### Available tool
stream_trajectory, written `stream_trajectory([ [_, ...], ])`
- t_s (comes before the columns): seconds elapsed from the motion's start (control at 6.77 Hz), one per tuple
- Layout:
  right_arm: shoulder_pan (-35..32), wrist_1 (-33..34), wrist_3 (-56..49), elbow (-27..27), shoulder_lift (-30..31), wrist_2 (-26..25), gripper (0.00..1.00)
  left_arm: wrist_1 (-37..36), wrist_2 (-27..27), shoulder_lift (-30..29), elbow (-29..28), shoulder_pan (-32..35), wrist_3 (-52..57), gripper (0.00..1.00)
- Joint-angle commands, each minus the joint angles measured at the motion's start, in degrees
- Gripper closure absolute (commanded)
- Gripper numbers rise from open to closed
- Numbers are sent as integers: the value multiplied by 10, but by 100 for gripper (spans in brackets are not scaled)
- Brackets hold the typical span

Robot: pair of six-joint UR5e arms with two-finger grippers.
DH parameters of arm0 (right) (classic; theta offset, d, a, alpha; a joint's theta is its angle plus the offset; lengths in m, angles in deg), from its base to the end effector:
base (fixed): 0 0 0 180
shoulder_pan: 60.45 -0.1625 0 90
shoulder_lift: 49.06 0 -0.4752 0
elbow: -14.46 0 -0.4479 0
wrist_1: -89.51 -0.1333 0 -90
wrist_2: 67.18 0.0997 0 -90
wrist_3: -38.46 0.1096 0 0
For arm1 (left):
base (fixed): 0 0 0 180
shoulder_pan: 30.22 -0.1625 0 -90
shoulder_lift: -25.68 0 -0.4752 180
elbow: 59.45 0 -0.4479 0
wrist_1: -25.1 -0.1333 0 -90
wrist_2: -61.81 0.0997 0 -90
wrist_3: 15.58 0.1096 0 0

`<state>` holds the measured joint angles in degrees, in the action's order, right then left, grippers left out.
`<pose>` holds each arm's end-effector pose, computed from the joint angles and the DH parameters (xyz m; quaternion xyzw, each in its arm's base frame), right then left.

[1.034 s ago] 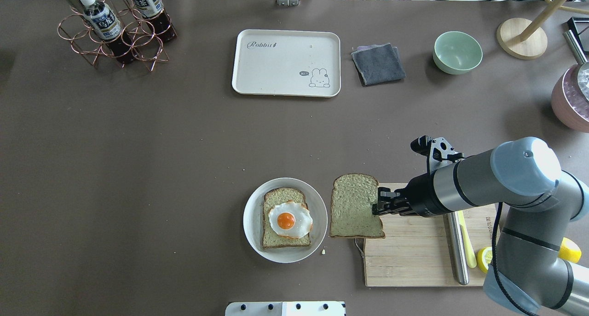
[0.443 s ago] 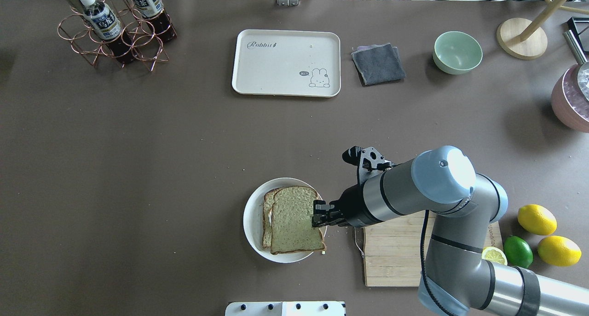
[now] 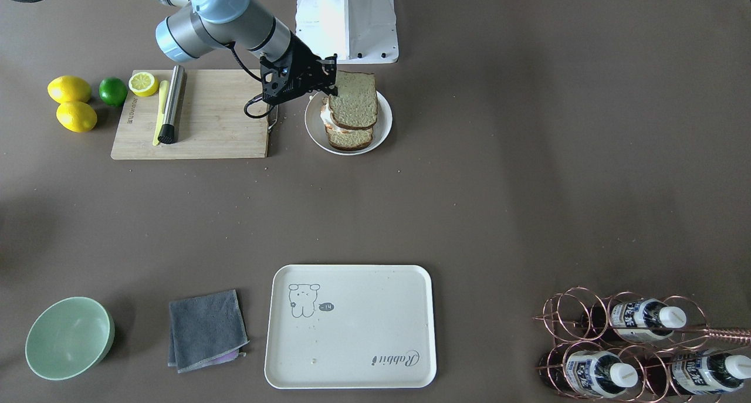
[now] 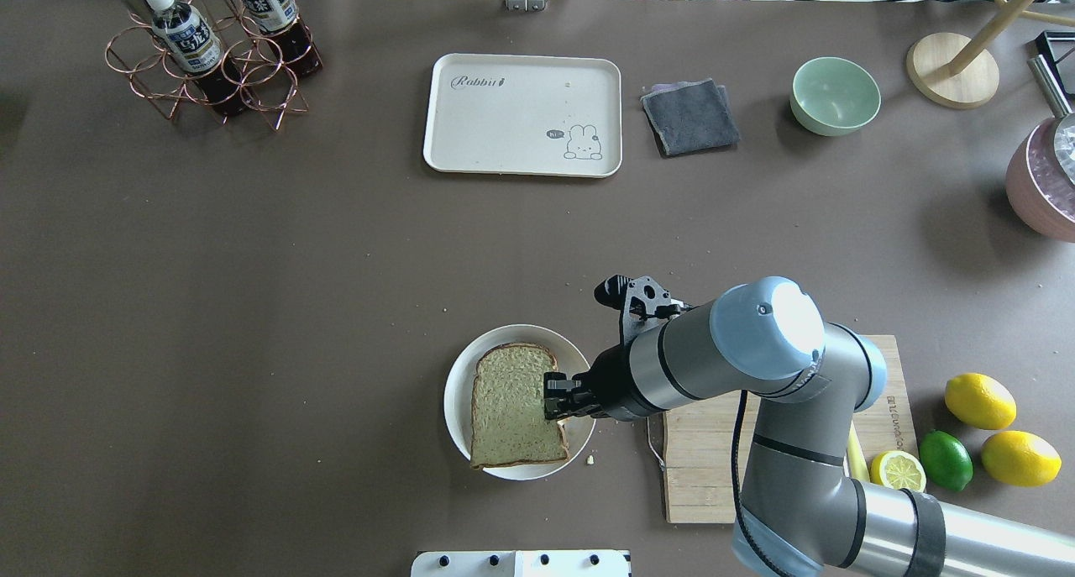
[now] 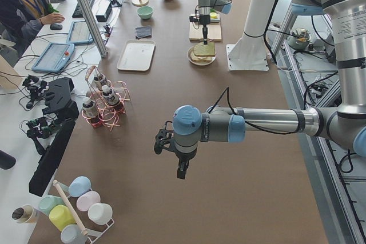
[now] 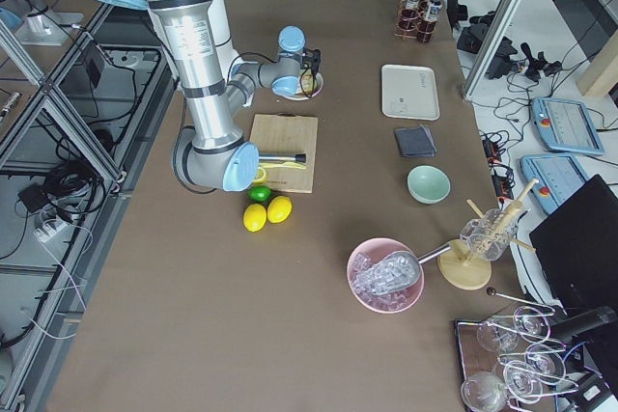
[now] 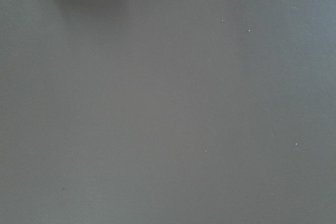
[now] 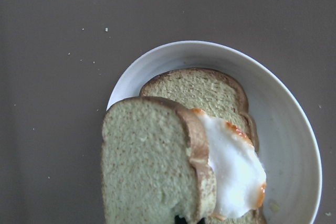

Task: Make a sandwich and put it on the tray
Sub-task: 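Lower the bread onto the egg slice and open the right gripper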

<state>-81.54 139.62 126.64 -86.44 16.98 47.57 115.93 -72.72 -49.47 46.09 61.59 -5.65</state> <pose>-0.6056 -0.3272 0.2707 -0.0492 -0.6149 0.0017 0.7870 -0.0699 -0.4258 0.6919 0.0510 0.3756 0.0705 0.9227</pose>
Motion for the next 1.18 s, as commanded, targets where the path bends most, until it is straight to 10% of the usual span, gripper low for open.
stream_trajectory([
  [0.0, -1, -5, 2, 8, 0, 0, 100, 1, -3, 0, -1, -1, 0, 2],
  [0.59, -9, -5, 0, 23, -1, 0, 100, 1, -3, 0, 0, -1, -1, 2],
  [0.89, -9, -5, 3, 25, 0, 0, 0, 1, -3, -3, 3, -1, -3, 2],
  [1.03, -12, -5, -1, 23, -1, 2, 0, 0, -4, -7, 10, -1, -4, 2],
])
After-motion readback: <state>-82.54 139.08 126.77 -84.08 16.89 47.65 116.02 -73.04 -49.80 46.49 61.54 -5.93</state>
